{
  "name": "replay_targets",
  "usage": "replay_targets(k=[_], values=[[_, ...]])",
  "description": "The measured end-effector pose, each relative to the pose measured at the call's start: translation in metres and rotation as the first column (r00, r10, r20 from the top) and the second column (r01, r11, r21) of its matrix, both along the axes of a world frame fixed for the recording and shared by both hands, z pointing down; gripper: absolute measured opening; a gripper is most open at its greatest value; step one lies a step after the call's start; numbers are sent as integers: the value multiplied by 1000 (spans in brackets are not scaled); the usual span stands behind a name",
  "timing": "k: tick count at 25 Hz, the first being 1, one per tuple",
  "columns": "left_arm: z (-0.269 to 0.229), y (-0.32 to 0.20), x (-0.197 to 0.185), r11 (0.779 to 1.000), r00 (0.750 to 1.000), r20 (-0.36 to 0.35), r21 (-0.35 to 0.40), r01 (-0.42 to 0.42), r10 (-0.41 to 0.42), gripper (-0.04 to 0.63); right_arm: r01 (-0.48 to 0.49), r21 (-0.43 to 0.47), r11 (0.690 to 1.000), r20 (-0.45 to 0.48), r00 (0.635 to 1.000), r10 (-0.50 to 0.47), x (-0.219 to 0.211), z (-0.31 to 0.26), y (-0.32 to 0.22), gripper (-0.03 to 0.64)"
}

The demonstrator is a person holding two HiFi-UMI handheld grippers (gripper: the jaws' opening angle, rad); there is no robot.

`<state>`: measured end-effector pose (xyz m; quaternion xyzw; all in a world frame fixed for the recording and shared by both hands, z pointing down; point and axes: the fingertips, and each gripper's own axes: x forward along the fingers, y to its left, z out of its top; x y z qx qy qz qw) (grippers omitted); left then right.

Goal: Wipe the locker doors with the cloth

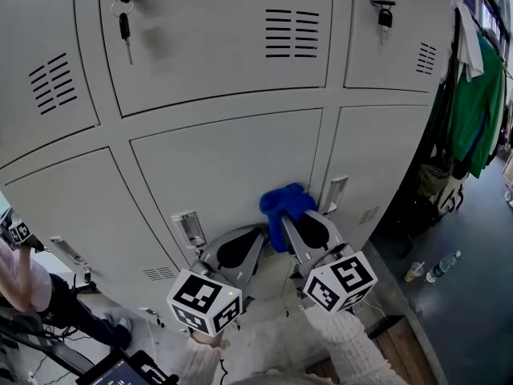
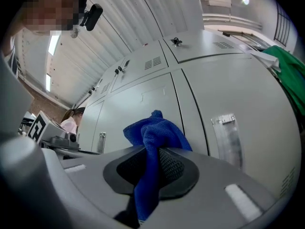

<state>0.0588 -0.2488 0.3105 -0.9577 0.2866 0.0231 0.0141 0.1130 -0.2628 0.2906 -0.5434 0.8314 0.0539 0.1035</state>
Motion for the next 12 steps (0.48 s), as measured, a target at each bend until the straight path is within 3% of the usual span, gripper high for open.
replay_targets(k=[7, 12], values=[[51, 4, -5, 994, 997, 76, -108, 27, -19, 7, 25, -122, 992, 21, 1000, -23, -3, 55, -3, 58], [78, 4, -7, 983, 996, 83, -173, 56, -42, 8, 37, -197, 980, 18, 999, -34, -5, 87, -4, 58]])
